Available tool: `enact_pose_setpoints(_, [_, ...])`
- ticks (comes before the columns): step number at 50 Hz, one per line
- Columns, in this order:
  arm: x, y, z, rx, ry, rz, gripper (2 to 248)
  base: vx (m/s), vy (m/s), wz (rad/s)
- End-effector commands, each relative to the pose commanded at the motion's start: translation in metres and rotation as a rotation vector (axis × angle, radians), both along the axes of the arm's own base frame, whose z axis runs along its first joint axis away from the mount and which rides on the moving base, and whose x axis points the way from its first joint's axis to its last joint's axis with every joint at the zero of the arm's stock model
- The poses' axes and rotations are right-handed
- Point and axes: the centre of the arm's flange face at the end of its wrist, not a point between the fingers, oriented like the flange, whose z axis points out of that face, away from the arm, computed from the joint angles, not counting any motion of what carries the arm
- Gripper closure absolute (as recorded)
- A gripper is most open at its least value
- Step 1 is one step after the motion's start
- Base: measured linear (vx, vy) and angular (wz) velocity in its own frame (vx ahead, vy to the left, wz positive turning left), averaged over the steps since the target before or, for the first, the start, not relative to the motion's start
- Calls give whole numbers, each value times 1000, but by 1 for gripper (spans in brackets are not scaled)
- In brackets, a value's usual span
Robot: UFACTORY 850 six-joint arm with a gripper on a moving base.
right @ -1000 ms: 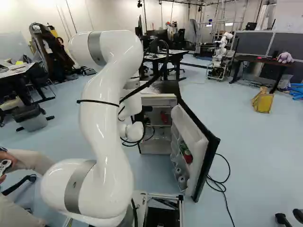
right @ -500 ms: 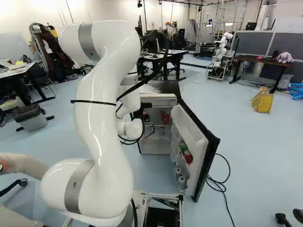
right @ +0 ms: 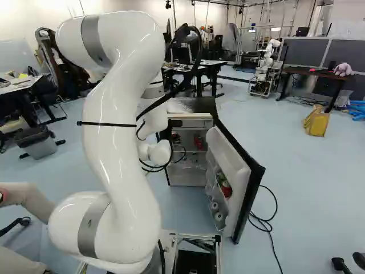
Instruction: Grab a drink from the fridge
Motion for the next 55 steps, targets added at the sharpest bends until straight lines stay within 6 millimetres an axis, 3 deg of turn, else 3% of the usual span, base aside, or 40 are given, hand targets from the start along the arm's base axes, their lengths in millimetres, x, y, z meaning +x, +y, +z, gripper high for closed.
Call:
enact_pose_setpoints(29, [-28,0,33,-4,-16,-8,156,0,0,0])
enact_pose_setpoints(55, [-34,0,60,-5,-75,-8,156,0,0,0])
